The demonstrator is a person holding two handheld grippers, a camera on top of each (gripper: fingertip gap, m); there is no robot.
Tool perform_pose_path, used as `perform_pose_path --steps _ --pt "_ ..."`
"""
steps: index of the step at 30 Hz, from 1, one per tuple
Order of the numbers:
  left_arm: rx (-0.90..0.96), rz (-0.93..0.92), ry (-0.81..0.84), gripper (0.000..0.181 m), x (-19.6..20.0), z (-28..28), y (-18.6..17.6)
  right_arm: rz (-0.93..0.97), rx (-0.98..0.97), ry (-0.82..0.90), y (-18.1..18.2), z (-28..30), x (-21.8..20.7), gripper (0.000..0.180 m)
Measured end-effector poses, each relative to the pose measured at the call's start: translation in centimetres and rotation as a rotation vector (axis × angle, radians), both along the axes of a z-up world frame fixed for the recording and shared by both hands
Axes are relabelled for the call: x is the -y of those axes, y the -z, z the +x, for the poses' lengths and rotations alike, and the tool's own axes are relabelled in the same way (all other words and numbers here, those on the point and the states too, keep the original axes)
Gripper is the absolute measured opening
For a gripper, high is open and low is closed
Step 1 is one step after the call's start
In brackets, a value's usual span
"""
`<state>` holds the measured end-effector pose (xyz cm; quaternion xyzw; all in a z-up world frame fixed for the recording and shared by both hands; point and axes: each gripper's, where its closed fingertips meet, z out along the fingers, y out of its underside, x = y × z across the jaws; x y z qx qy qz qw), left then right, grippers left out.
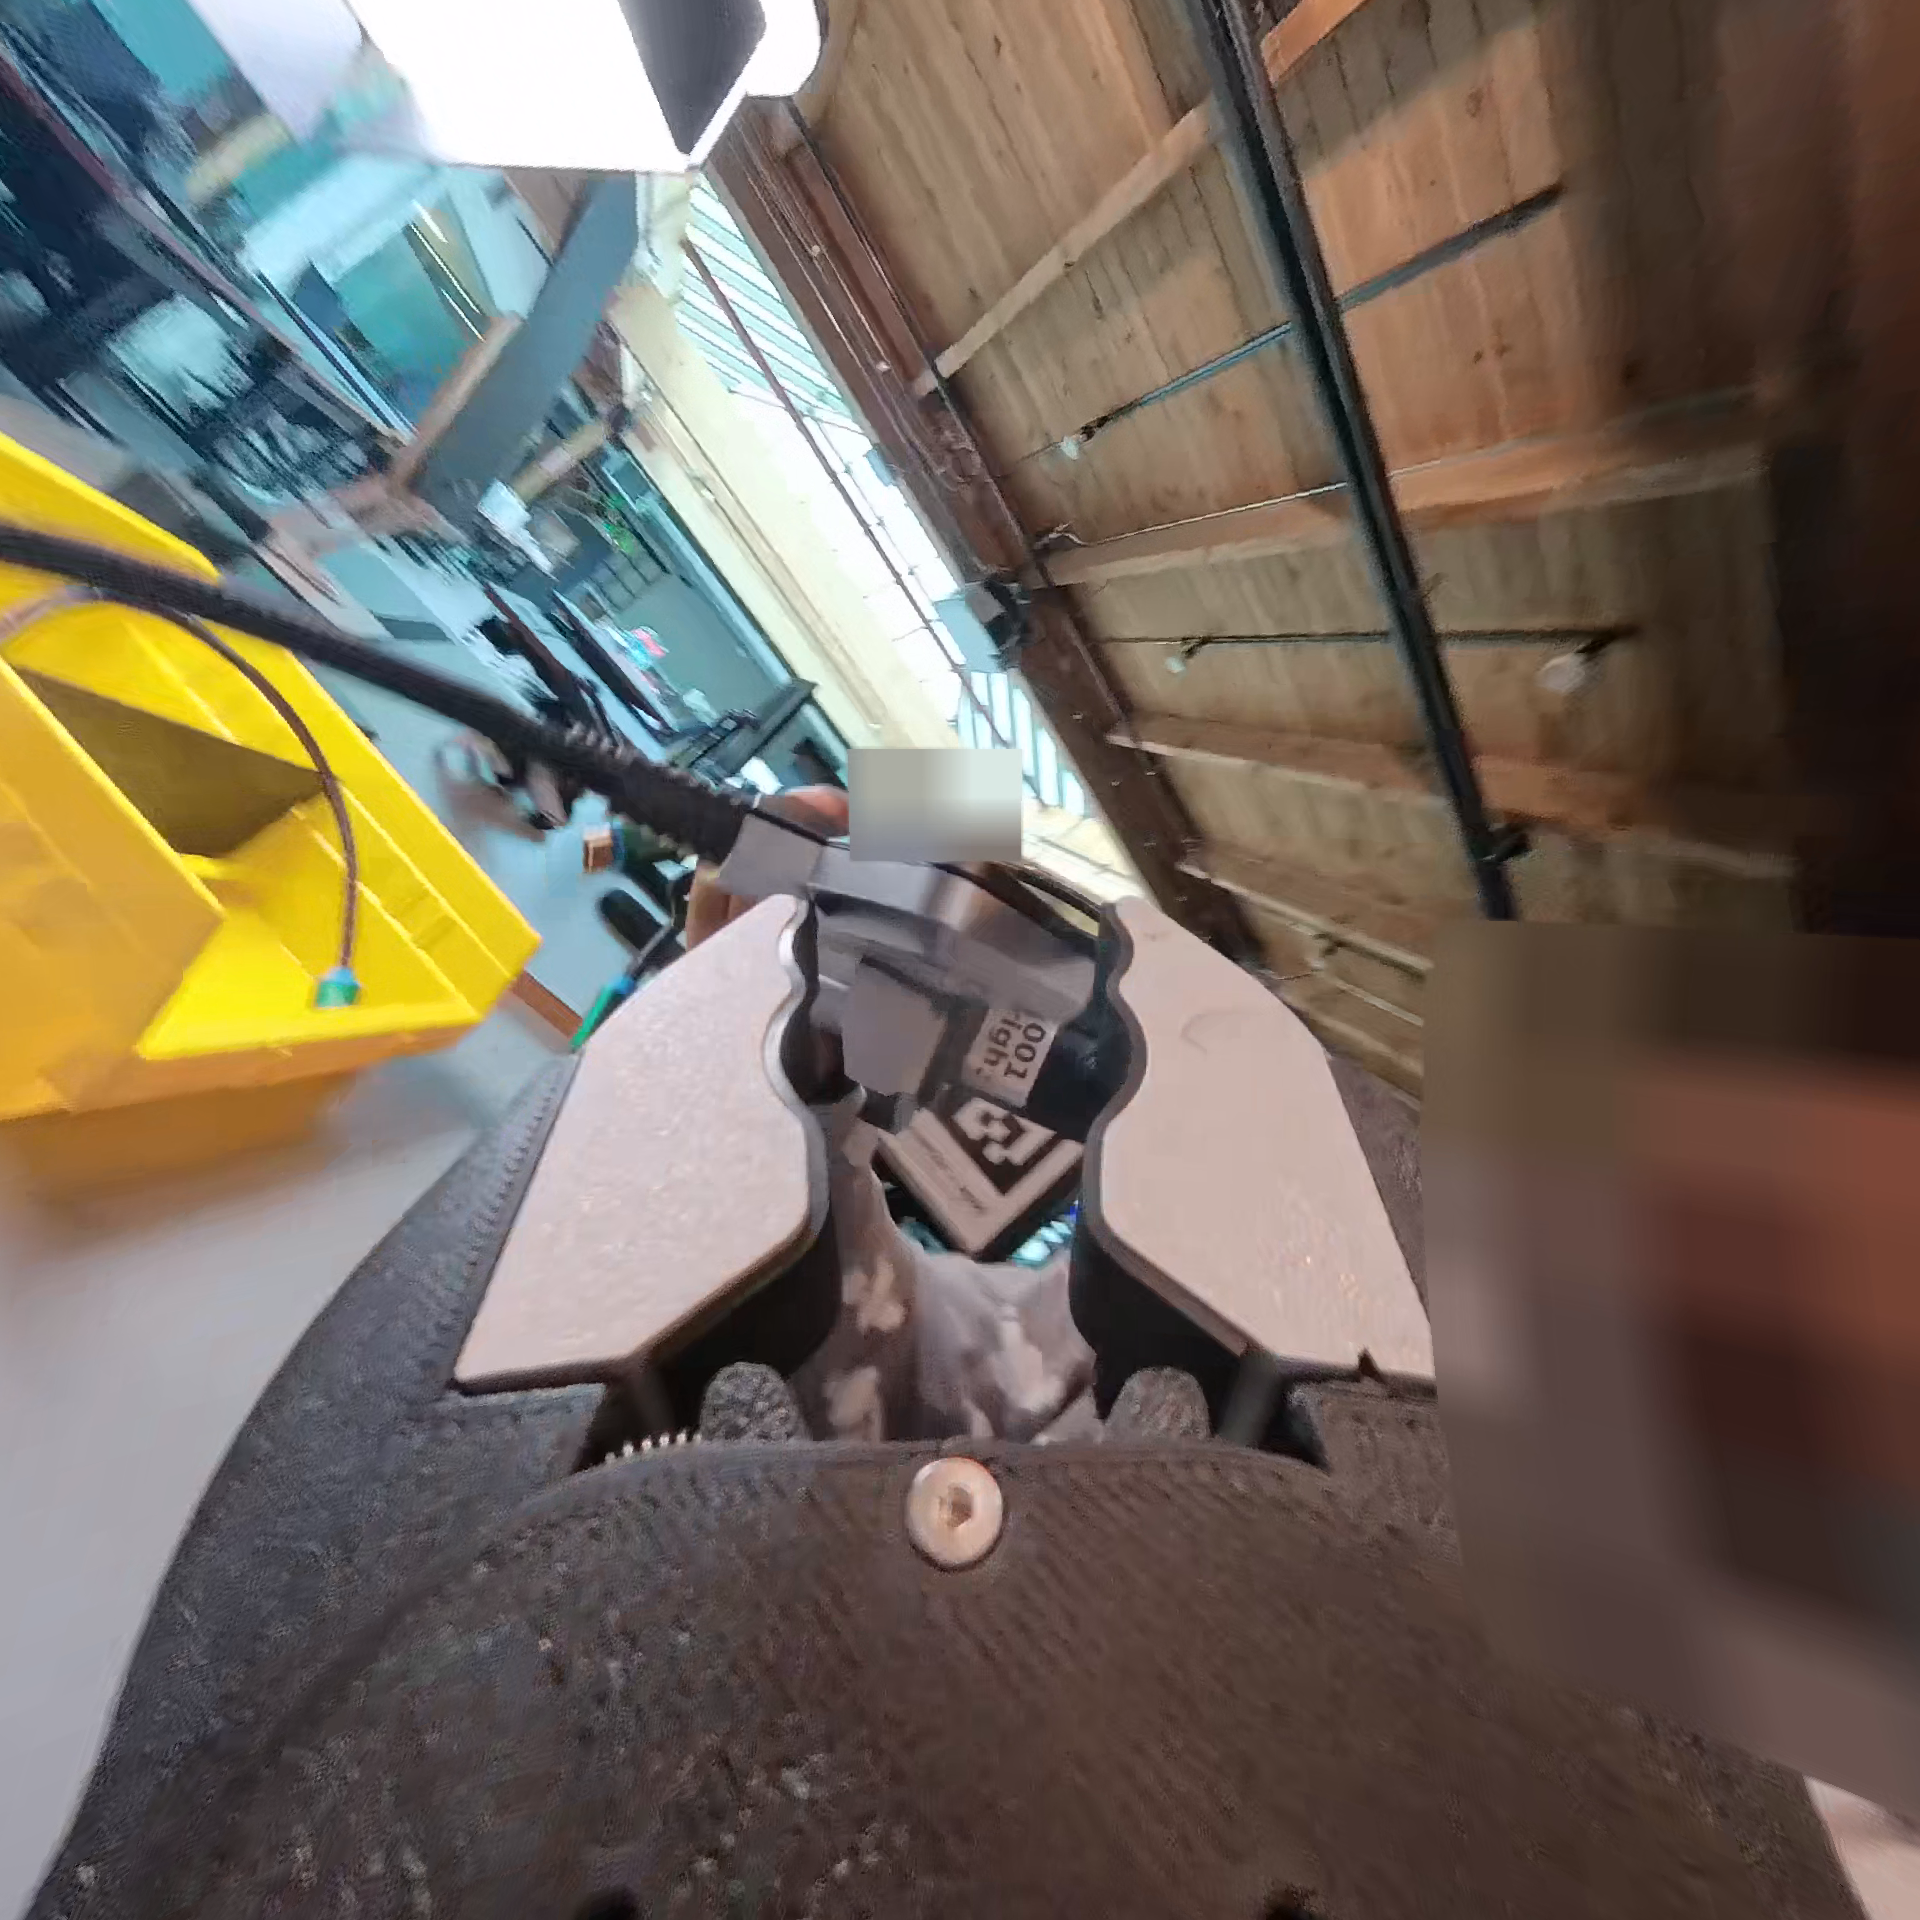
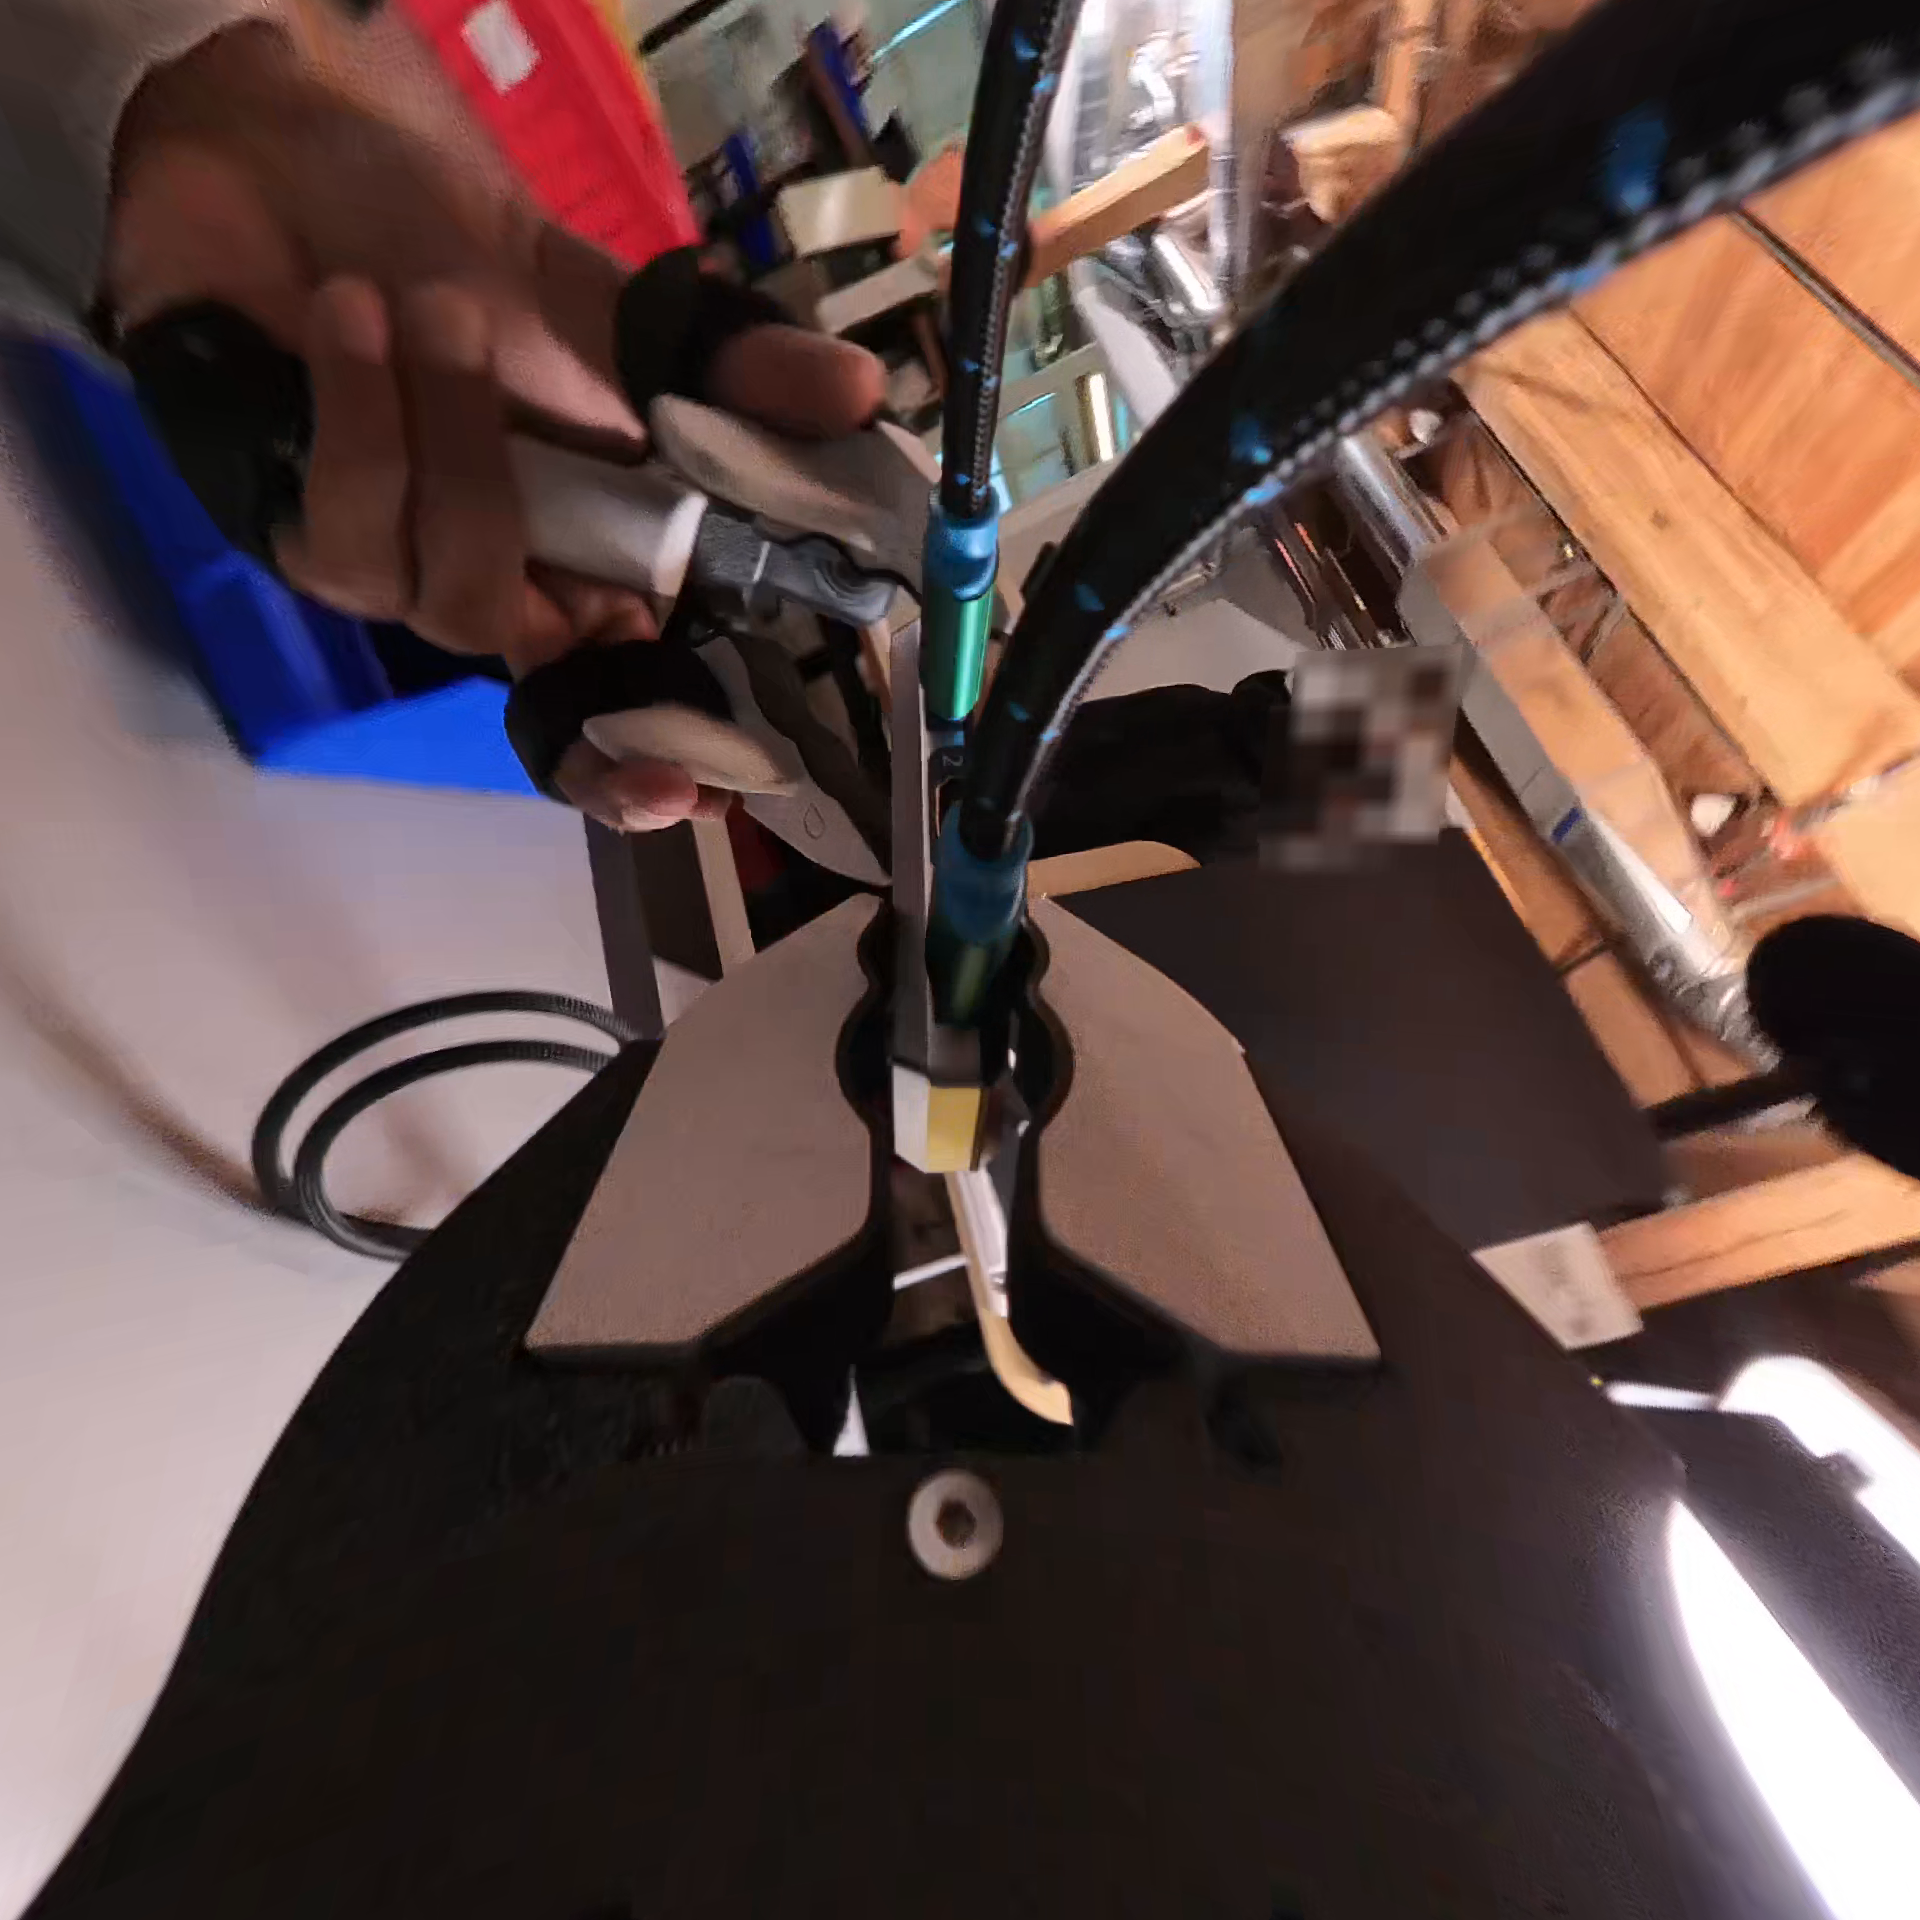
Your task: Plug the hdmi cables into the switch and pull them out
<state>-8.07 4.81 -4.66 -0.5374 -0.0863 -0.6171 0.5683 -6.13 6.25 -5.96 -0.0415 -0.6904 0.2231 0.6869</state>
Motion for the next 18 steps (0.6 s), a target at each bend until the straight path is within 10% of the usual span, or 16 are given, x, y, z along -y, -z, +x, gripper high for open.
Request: perform_pose_path --steps 1,11,18 --pt "0.025 -0.019 0.018 0.052 -0.2 -0.1 0.7 0.112 0.010 0.014 0.5 -0.2 0.2 0.020" --pt "0.029 0.019 0.239 0.033 -1.2 4.1 2.8 0.970 0.058 -0.119 1.9 1.5 1.1 0.021" --pt "0.094 0.124 0.107 0.026 -1.3 2.1 1.4 0.776 0.015 0.055 -0.2 0.2 -0.5 0.028"
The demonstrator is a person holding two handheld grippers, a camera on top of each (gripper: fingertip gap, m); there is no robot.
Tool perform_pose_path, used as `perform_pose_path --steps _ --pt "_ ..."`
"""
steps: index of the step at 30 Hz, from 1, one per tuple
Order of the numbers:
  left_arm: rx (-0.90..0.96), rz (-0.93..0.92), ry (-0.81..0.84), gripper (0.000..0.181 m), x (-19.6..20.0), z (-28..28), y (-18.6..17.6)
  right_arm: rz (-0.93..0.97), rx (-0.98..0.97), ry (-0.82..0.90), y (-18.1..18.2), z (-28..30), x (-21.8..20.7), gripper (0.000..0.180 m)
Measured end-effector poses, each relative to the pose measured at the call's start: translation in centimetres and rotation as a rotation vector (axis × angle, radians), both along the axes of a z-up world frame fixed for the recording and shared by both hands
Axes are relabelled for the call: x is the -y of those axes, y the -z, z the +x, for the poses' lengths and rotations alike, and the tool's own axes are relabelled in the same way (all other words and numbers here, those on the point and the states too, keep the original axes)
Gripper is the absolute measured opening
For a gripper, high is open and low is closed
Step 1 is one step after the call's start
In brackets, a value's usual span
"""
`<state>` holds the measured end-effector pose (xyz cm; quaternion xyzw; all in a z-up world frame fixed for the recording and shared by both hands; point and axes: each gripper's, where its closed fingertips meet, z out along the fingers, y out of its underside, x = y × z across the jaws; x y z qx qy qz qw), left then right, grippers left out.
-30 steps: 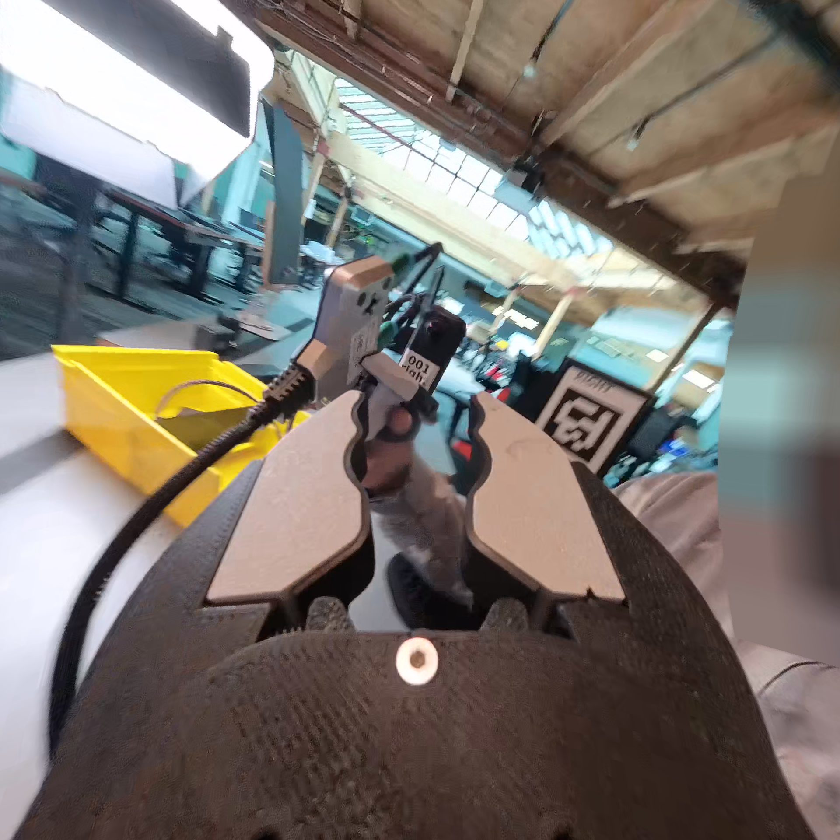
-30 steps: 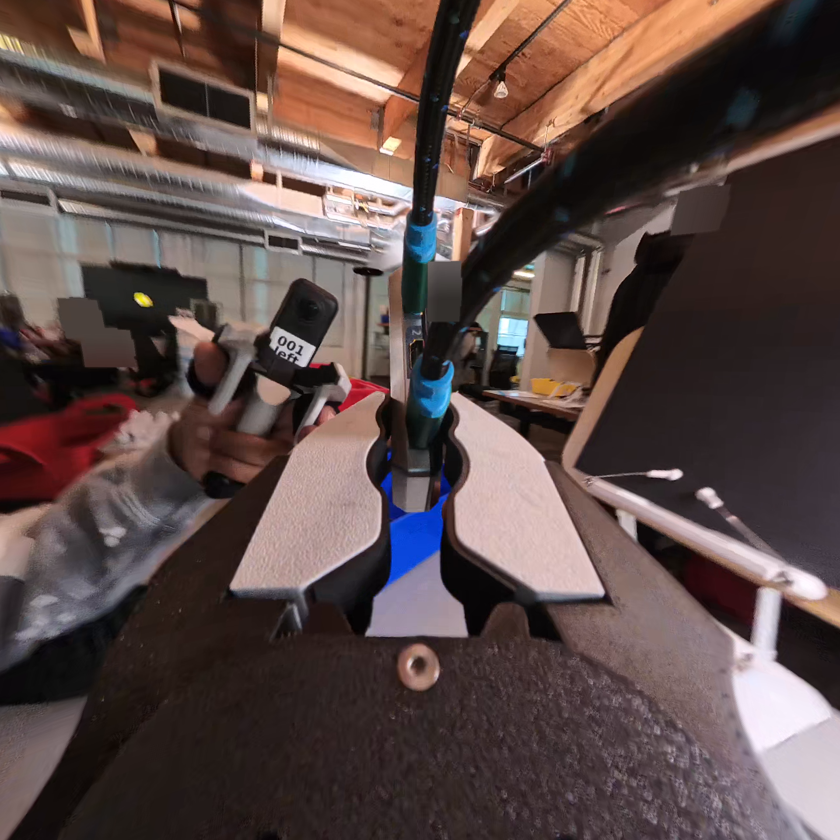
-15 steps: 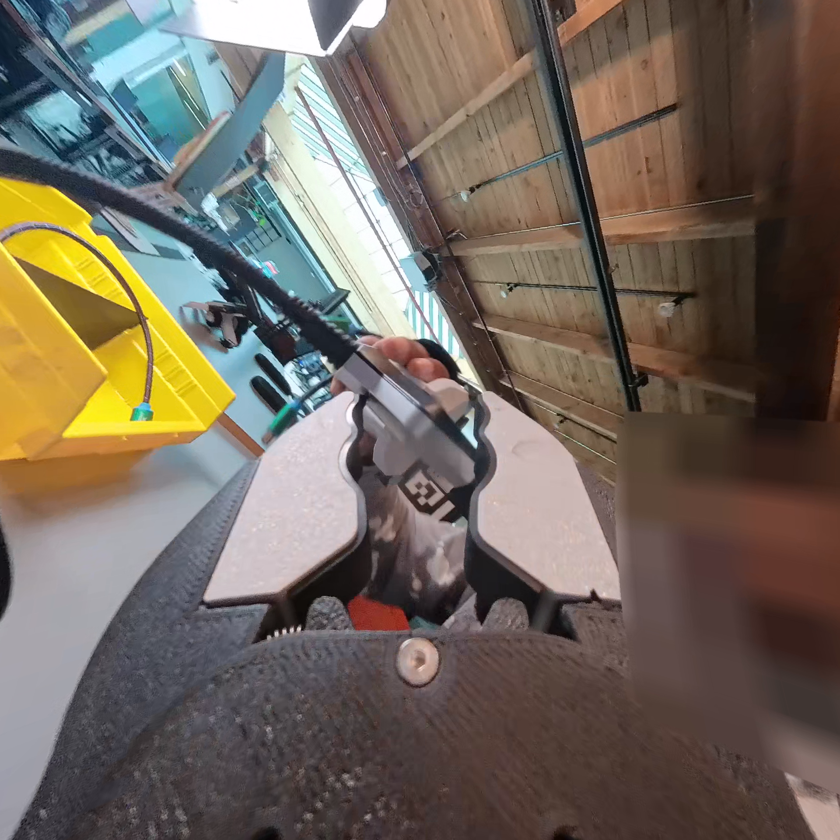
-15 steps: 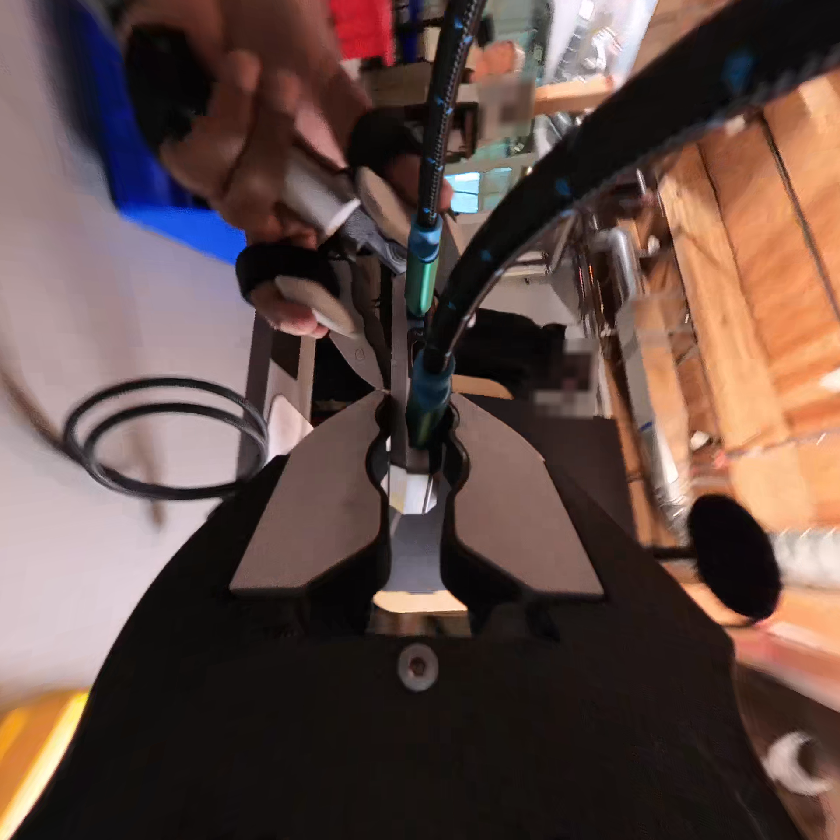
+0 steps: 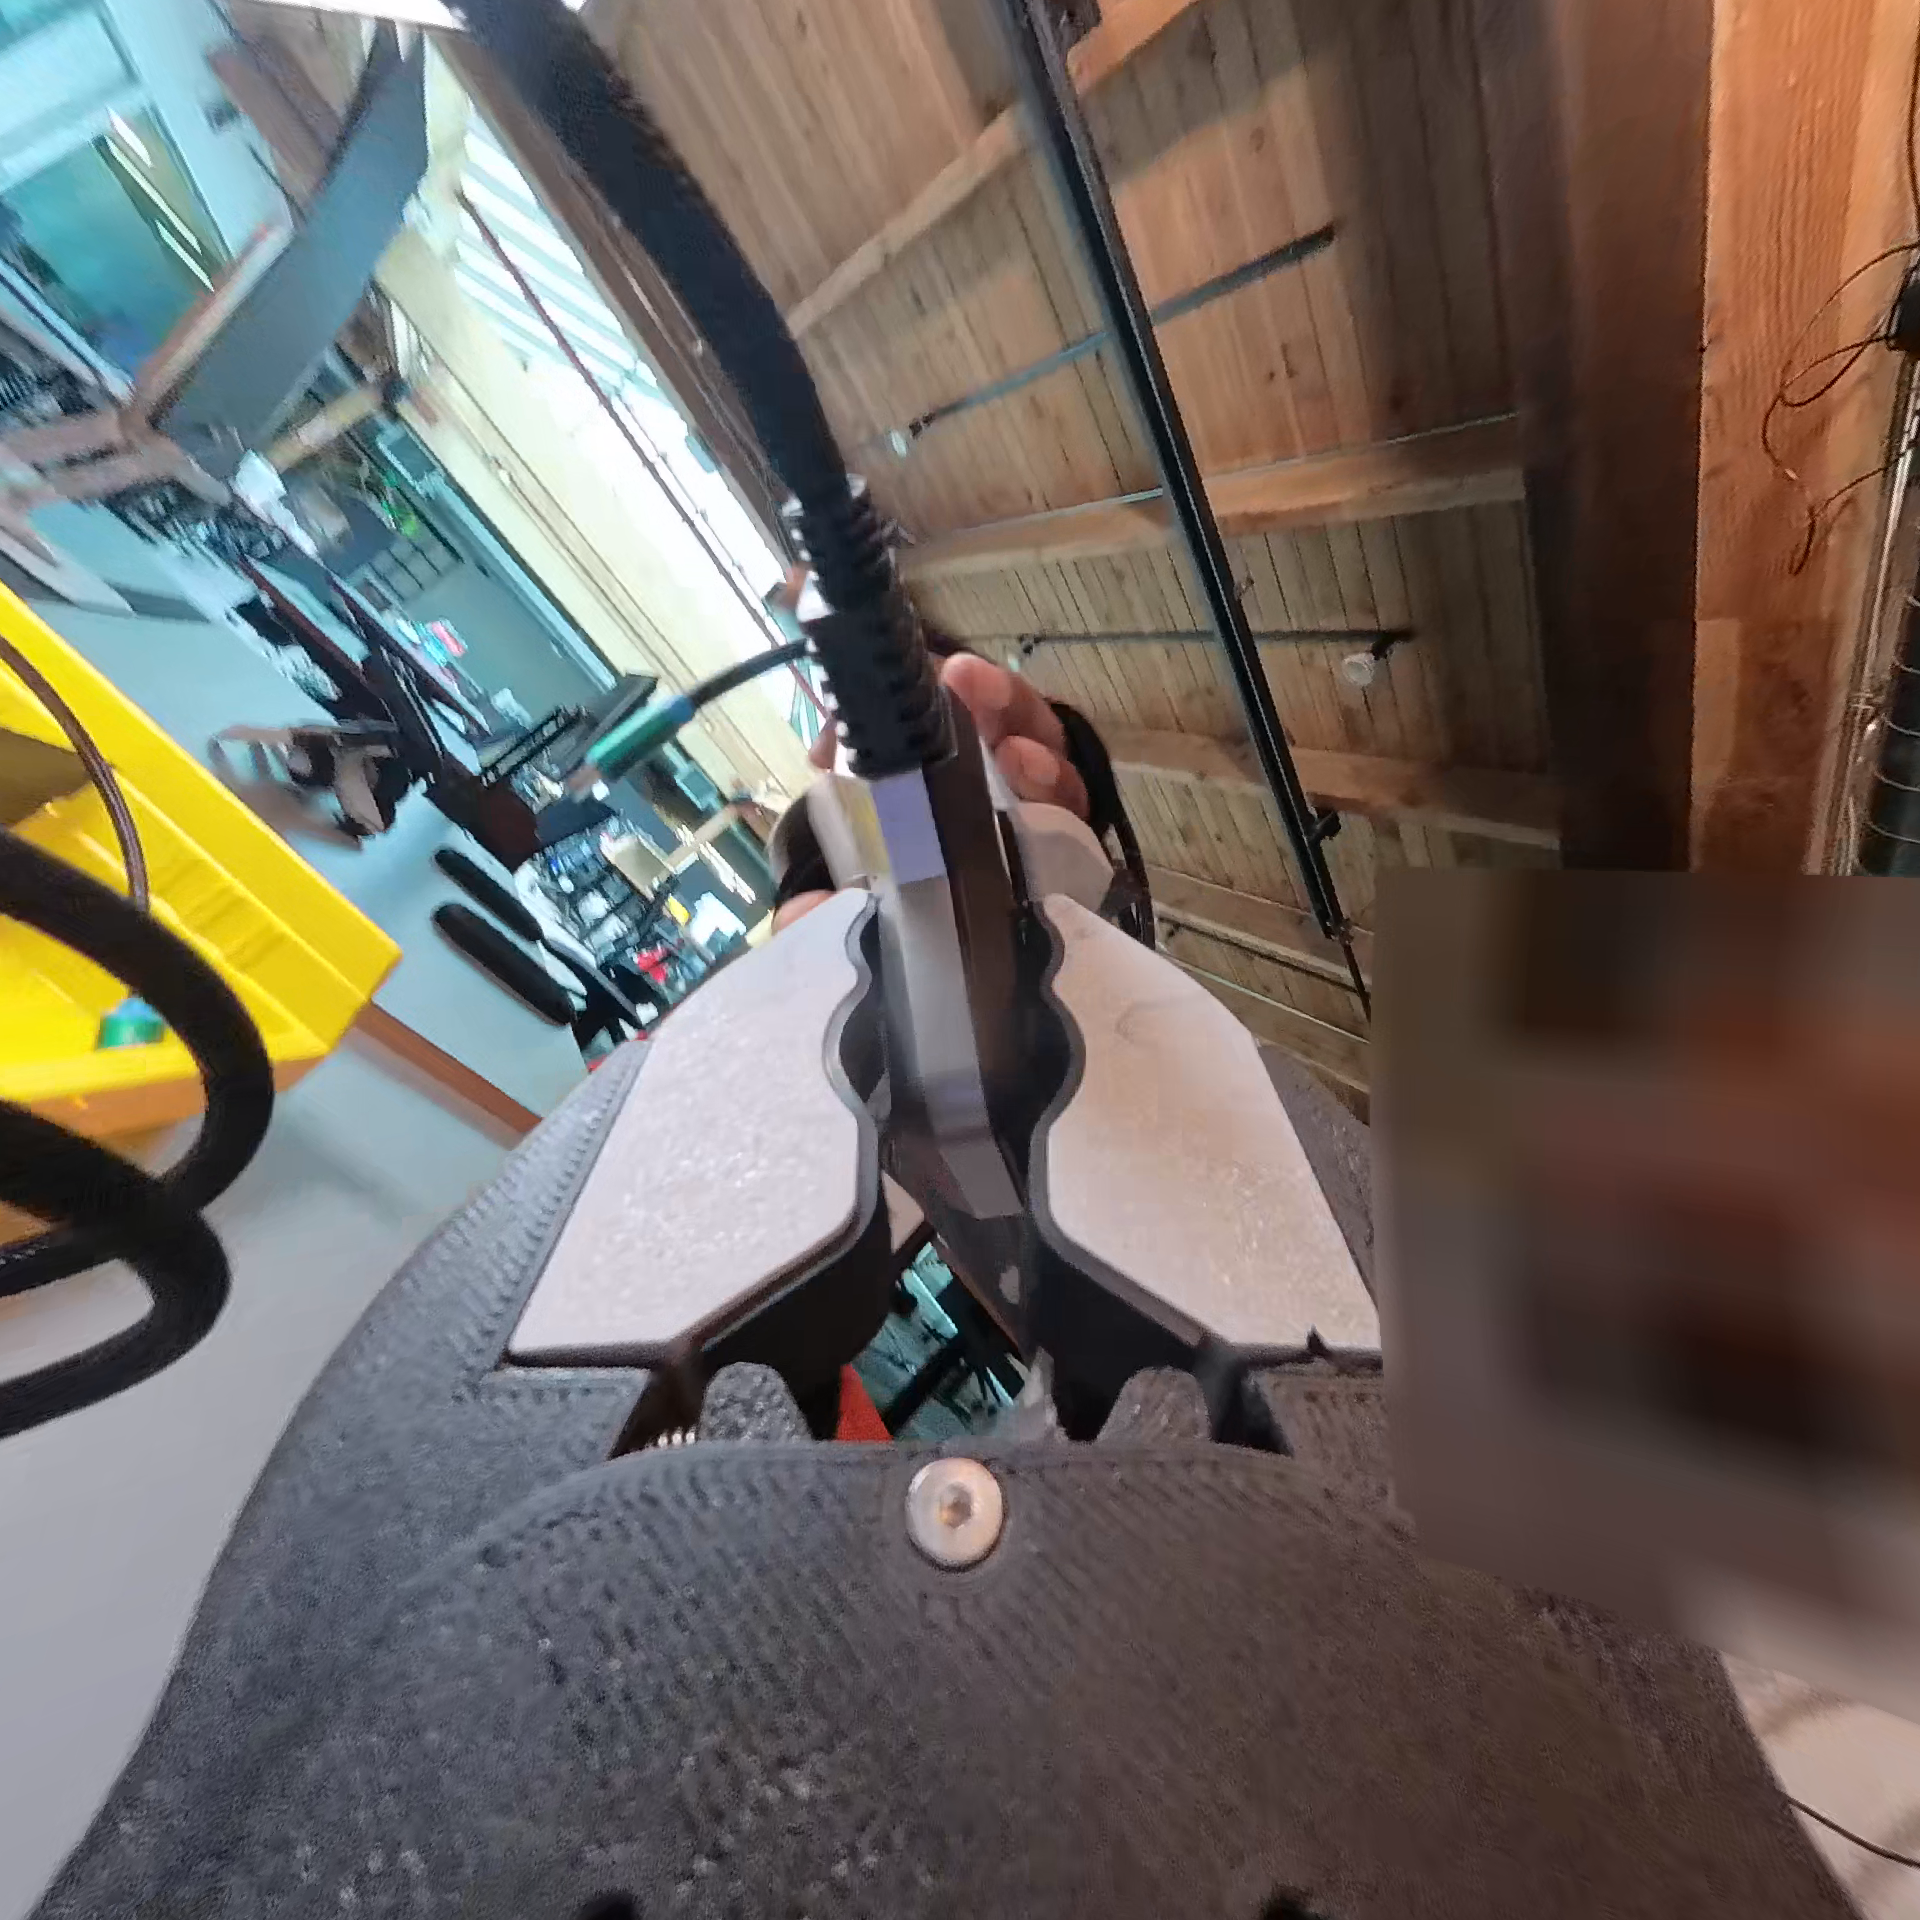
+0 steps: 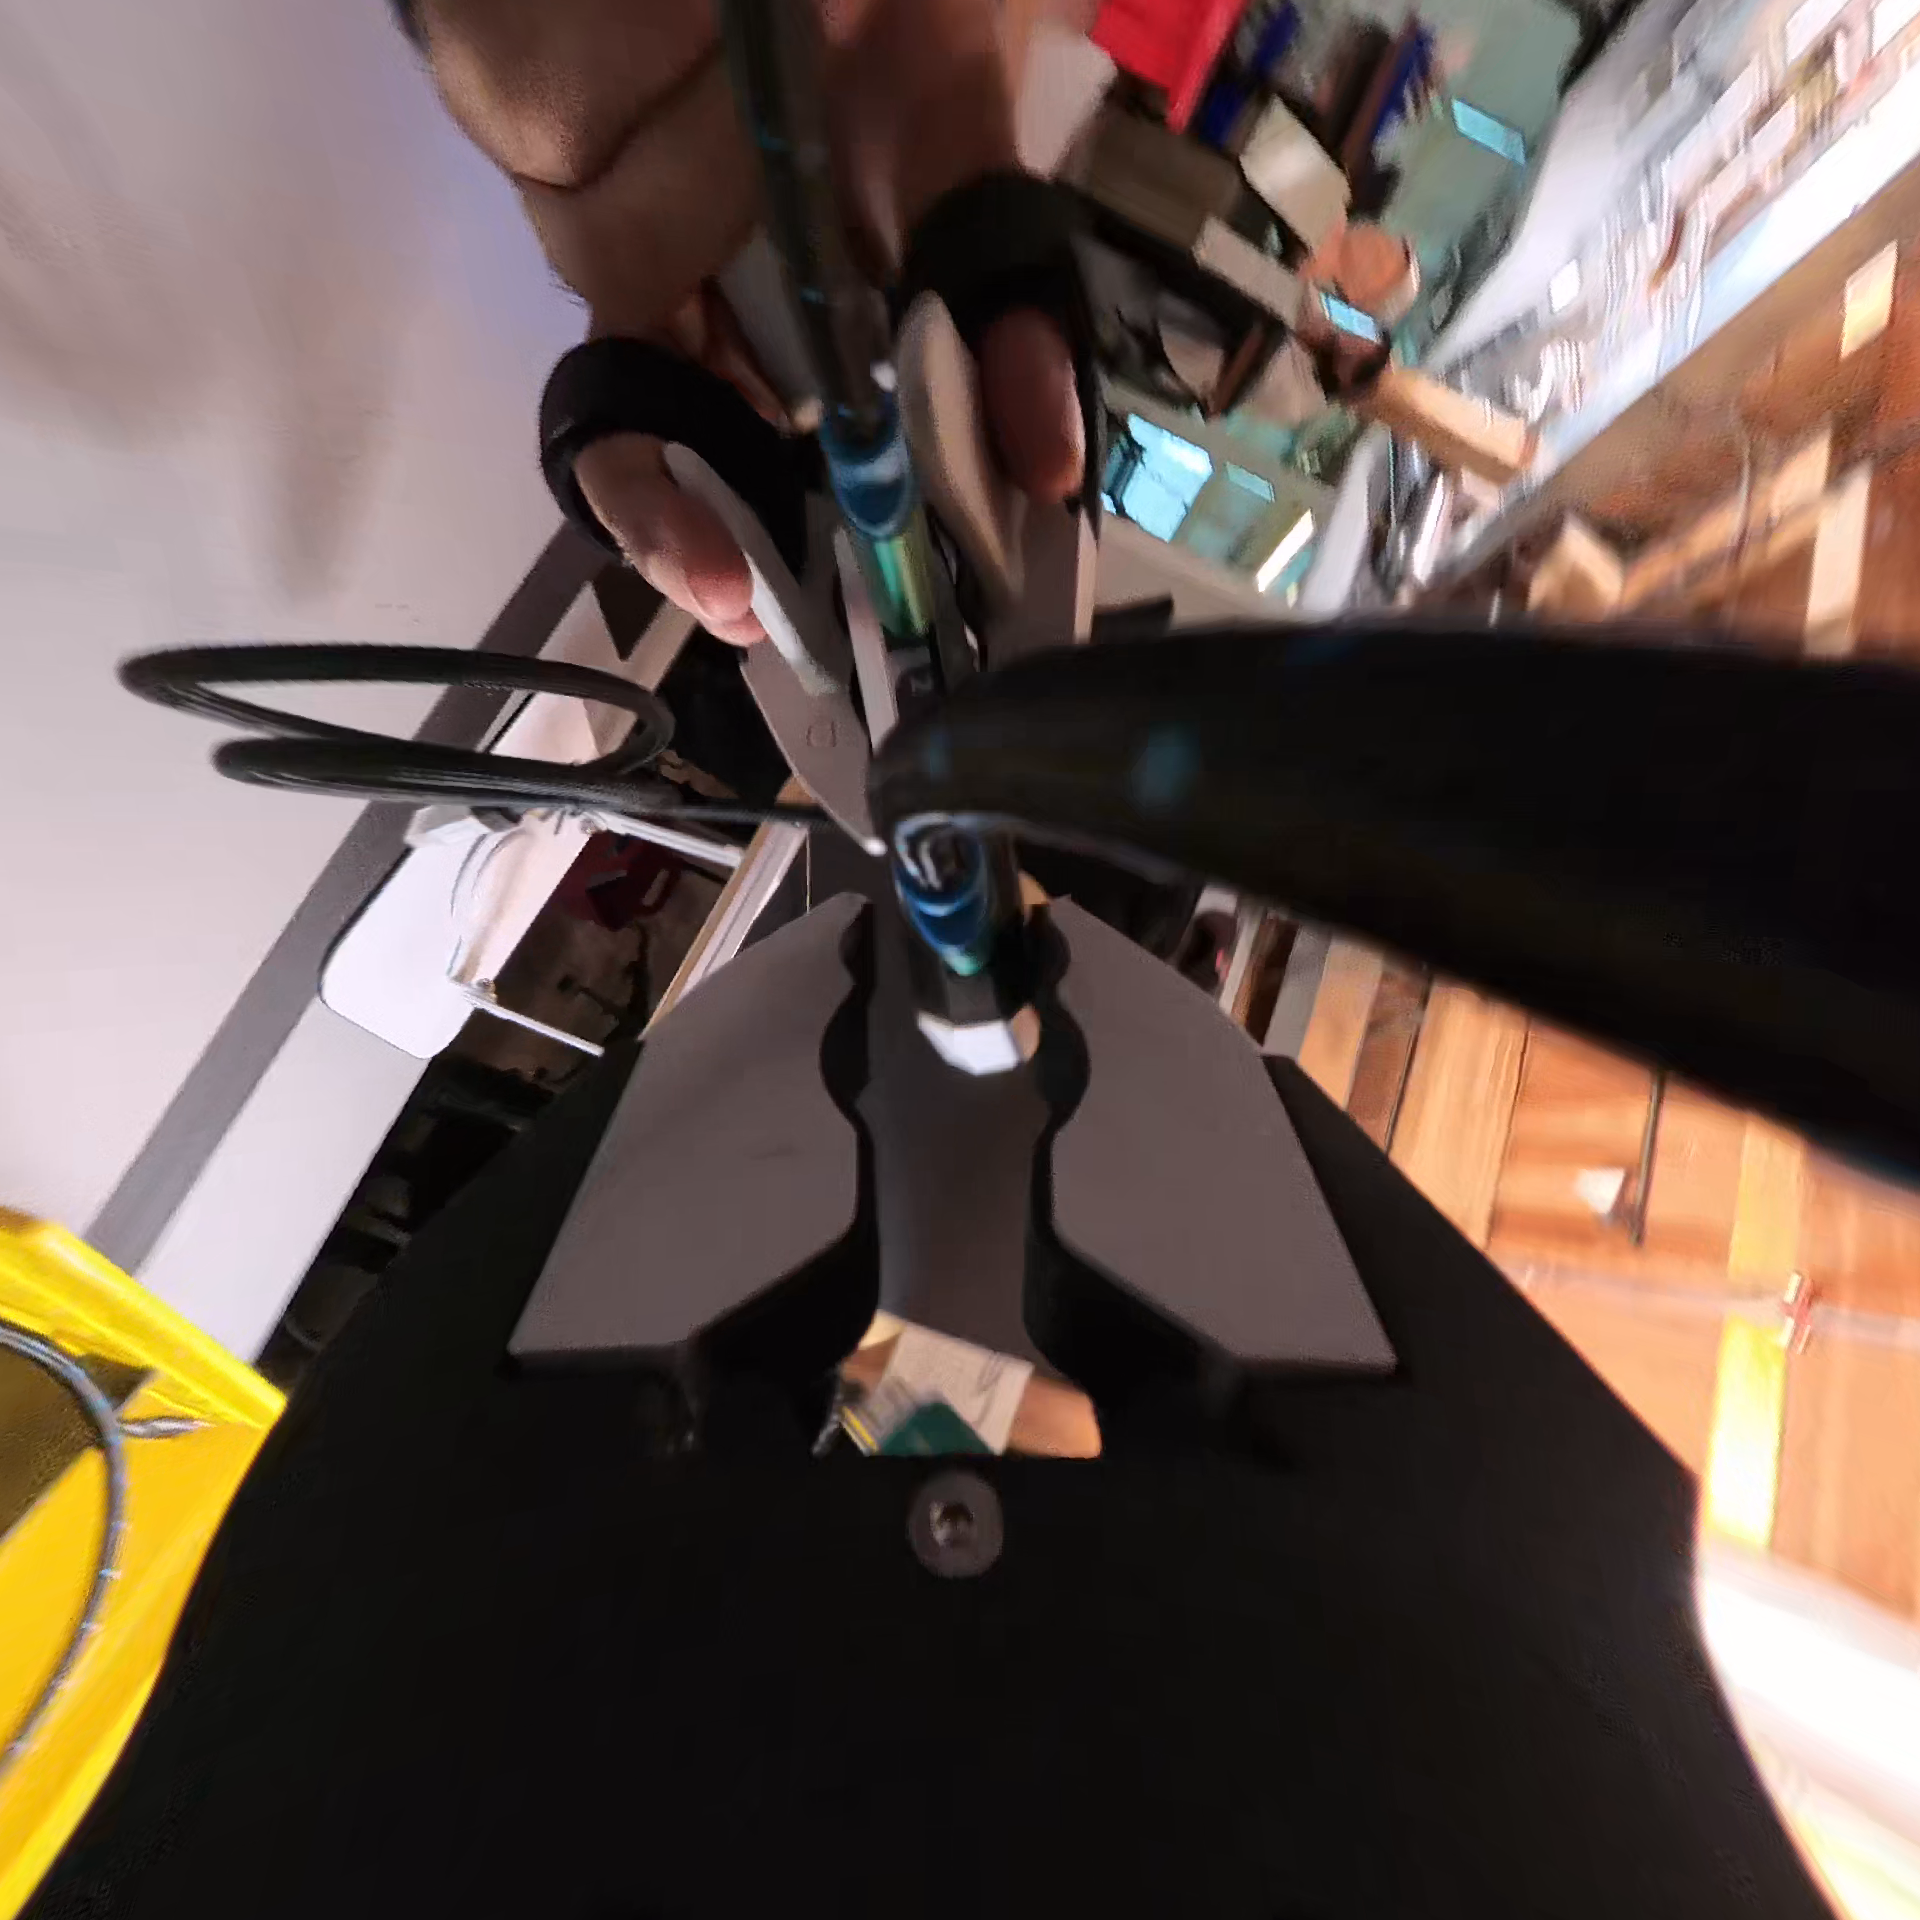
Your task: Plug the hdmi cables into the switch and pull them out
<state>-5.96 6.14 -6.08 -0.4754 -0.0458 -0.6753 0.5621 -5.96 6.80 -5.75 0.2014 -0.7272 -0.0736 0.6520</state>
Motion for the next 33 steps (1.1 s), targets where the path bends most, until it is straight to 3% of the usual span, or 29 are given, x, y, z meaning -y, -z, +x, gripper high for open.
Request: perform_pose_path --steps 4,7,11,13,16,19,23,27,33 --pt "0.086 0.090 -0.072 0.024 1.3 -2.3 -2.1 -0.357 -0.189 0.096 -1.7 0.4 -0.9 0.039" --pt "0.095 0.163 -0.154 0.023 2.5 -3.6 -3.8 -0.654 -0.212 0.104 0.3 0.7 -0.9 0.036" --pt "0.110 0.249 -0.218 0.023 3.9 -4.0 -5.4 -1.285 0.028 0.001 3.9 -0.6 2.1 0.034" --pt "0.114 0.310 -0.244 0.023 4.5 -3.8 -6.1 -1.547 0.141 -0.146 2.8 -0.8 5.1 0.037" --pt "0.077 0.371 -0.313 0.023 5.0 -3.4 -6.6 -1.776 0.254 -0.302 -0.2 -1.1 8.2 0.043" --pt "0.090 0.468 -0.408 0.023 6.7 -4.3 -7.9 -1.899 0.291 -0.328 -1.9 -1.9 8.3 0.036" --pt "-0.125 0.499 -0.554 0.022 7.4 -3.8 -8.5 -1.931 0.313 -0.389 -3.6 -1.8 7.8 0.018" --pt "-0.277 0.529 -0.589 0.022 8.0 -2.8 -9.1 -1.883 0.491 -0.461 -4.8 -1.0 8.0 0.011" --pt "-0.608 0.410 -0.602 0.024 6.7 -1.2 -7.7 -1.680 0.572 -0.537 -4.8 0.7 5.8 0.012"
